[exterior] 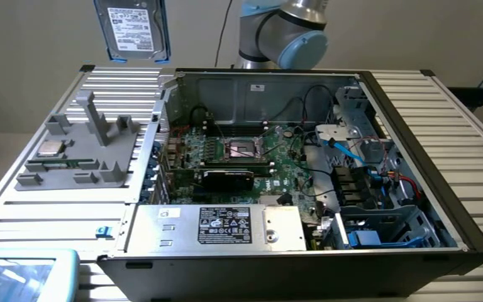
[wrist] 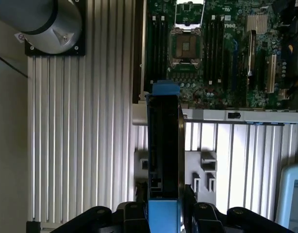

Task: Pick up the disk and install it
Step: 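Pick up the disk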

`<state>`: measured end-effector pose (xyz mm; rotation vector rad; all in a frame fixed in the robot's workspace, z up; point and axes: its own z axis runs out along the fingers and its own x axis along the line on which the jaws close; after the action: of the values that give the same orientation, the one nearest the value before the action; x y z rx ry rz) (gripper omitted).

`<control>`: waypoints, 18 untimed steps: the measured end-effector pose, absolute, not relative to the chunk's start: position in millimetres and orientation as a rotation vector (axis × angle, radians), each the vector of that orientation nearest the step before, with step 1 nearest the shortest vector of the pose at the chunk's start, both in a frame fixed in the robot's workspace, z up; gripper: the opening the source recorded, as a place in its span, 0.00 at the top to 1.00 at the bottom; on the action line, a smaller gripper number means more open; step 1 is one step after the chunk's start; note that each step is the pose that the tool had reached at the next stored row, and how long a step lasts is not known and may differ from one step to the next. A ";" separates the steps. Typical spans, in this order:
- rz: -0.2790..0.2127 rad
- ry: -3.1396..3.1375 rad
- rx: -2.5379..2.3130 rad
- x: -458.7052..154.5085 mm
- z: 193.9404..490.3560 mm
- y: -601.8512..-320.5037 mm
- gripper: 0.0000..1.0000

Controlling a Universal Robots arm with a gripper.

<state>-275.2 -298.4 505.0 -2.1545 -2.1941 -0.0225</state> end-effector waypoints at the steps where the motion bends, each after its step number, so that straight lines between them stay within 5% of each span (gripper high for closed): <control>1: -0.022 -2.194 -2.155 -273.2 505.1 -299.4 0.63; 18: -0.020 -2.195 -2.156 -233.6 505.7 -323.2 0.63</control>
<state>-233.6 -323.2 505.7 -2.1556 -2.1952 -0.0204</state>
